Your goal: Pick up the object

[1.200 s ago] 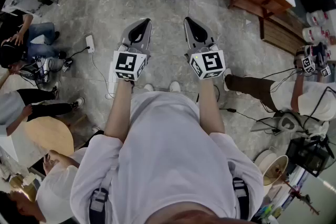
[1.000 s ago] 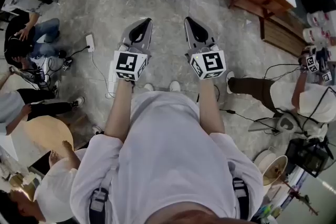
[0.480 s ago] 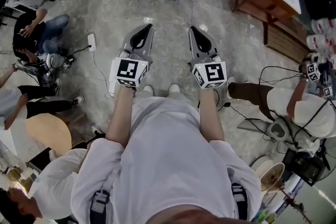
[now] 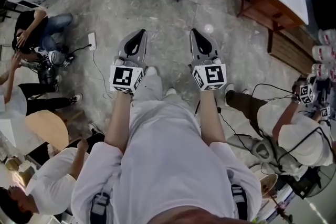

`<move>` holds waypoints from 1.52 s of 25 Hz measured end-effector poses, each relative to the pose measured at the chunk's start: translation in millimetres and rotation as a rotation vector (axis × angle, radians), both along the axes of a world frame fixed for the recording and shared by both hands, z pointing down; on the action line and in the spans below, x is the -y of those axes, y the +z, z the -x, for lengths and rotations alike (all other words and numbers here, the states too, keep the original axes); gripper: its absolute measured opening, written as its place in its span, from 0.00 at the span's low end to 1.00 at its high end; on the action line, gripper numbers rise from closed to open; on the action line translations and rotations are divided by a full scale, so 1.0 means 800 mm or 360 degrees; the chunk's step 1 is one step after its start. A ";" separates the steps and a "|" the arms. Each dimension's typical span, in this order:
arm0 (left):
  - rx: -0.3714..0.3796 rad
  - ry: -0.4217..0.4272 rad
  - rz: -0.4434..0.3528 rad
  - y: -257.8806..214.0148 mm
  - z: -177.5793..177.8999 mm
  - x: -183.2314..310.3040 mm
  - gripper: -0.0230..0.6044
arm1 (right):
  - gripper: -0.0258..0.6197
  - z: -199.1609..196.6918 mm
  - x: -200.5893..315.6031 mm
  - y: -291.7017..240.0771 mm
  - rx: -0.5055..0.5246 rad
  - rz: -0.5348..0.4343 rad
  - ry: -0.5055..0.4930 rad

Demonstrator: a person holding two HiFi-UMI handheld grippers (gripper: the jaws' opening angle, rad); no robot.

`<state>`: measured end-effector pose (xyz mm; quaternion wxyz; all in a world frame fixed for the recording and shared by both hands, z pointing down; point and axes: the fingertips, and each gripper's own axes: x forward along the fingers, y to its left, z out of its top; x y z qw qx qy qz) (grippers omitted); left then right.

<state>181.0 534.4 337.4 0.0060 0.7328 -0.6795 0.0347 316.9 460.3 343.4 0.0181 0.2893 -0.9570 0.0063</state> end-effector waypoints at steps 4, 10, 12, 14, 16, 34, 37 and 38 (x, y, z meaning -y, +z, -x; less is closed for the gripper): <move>-0.0011 -0.0006 -0.0025 -0.009 0.033 0.051 0.03 | 0.08 0.040 0.048 -0.011 -0.0003 -0.0022 -0.0022; -0.0024 0.0026 -0.0055 0.004 0.116 0.168 0.04 | 0.24 0.129 0.158 -0.002 -0.0069 -0.0044 -0.0032; -0.0052 0.0047 -0.0060 0.004 0.147 0.202 0.04 | 0.28 0.162 0.195 -0.005 -0.0091 -0.0043 -0.0012; -0.0075 0.0067 -0.0064 0.003 0.172 0.236 0.04 | 0.33 0.194 0.231 -0.007 -0.0123 -0.0037 0.0004; -0.0098 0.0073 -0.0057 0.005 0.194 0.269 0.03 | 0.38 0.219 0.266 -0.005 -0.0154 -0.0015 0.0015; 0.0004 0.0100 0.0138 0.061 0.329 0.642 0.04 | 0.63 0.318 0.663 0.172 -0.0301 0.0456 0.0237; 0.0019 0.0134 0.0162 0.066 0.335 0.705 0.04 | 0.66 0.326 0.718 0.217 -0.0375 0.0564 0.0283; 0.0015 0.0144 0.0176 0.070 0.337 0.722 0.04 | 0.66 0.329 0.733 0.233 -0.0406 0.0607 0.0299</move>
